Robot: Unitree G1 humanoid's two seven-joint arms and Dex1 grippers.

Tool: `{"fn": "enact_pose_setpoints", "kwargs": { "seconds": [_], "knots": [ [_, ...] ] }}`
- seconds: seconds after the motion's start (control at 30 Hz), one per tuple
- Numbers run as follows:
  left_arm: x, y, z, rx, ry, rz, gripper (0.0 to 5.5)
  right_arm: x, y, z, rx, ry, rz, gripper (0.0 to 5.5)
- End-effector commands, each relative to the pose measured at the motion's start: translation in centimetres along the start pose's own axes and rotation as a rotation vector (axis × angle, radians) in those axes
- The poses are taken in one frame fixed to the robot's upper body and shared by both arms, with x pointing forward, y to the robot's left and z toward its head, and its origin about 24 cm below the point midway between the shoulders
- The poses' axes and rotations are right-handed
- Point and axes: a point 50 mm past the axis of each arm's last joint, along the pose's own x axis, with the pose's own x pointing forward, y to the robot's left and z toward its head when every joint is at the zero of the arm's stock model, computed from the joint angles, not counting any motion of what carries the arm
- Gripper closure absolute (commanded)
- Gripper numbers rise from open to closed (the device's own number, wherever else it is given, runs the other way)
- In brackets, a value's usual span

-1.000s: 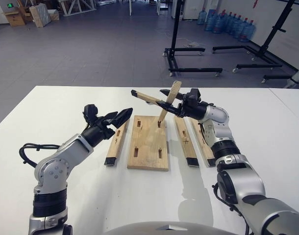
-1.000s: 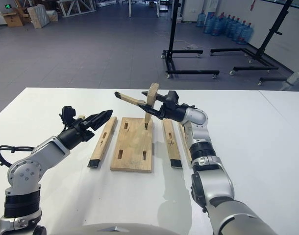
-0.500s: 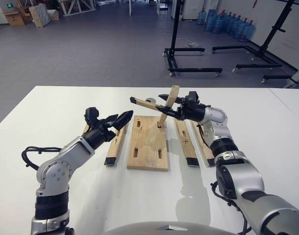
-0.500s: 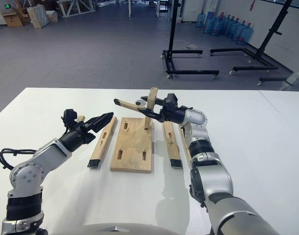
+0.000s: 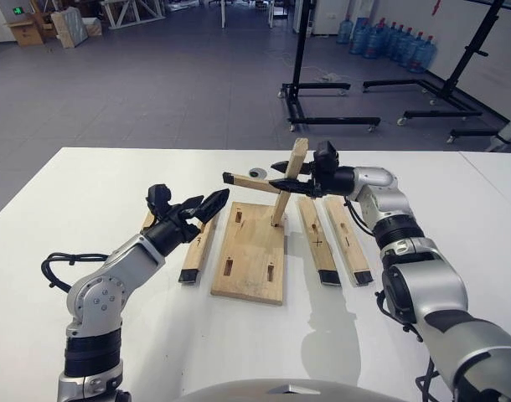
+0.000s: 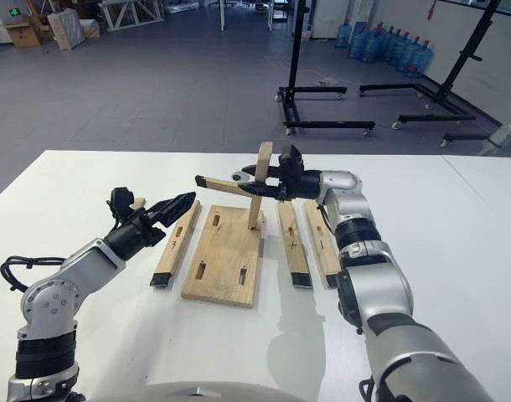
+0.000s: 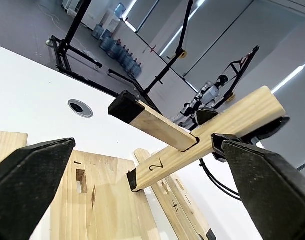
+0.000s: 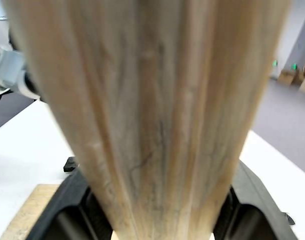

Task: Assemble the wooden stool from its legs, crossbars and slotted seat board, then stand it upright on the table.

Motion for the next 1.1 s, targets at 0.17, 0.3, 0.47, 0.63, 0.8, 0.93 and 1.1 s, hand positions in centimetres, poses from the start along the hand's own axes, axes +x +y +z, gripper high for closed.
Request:
{"fn": "enact_pose_setpoints", "kwargs": {
  "seconds": [0.17, 0.3, 0.47, 0.63, 0.8, 0.93, 1.1],
  "knots": [
    [0.0, -0.2, -0.2, 0.008, -0.001, 0.006, 0.10, -1.6, 0.9, -7.1, 0.340, 0.256, -0.151, 3.45],
    [-0.1, -0.2, -0.3, 0.003, 0.001, 0.009, 0.10, -1.8, 1.6, -8.3, 0.284, 0.318, -0.134, 3.45],
    [0.0, -0.3, -0.4, -0.001, 0.005, 0.007, 0.10, -1.3, 1.9, -8.5, 0.272, 0.309, -0.120, 3.45],
    [0.0, -0.2, -0.4, -0.002, 0.009, 0.007, 0.10, -1.0, 1.9, -8.0, 0.268, 0.275, -0.102, 3.06],
    [0.0, -0.3, -0.7, -0.008, 0.011, 0.009, 0.10, -0.6, 1.6, -7.6, 0.254, 0.246, -0.132, 2.24],
    [0.0, -0.3, -0.8, -0.012, 0.010, 0.011, 0.10, -0.8, 1.2, -7.3, 0.263, 0.224, -0.165, 1.50],
    [0.0, -0.5, -0.3, 0.037, 0.013, 0.012, 0.10, -4.5, 1.0, -6.1, 0.230, 0.246, -0.178, 1.27]
  ]
}}
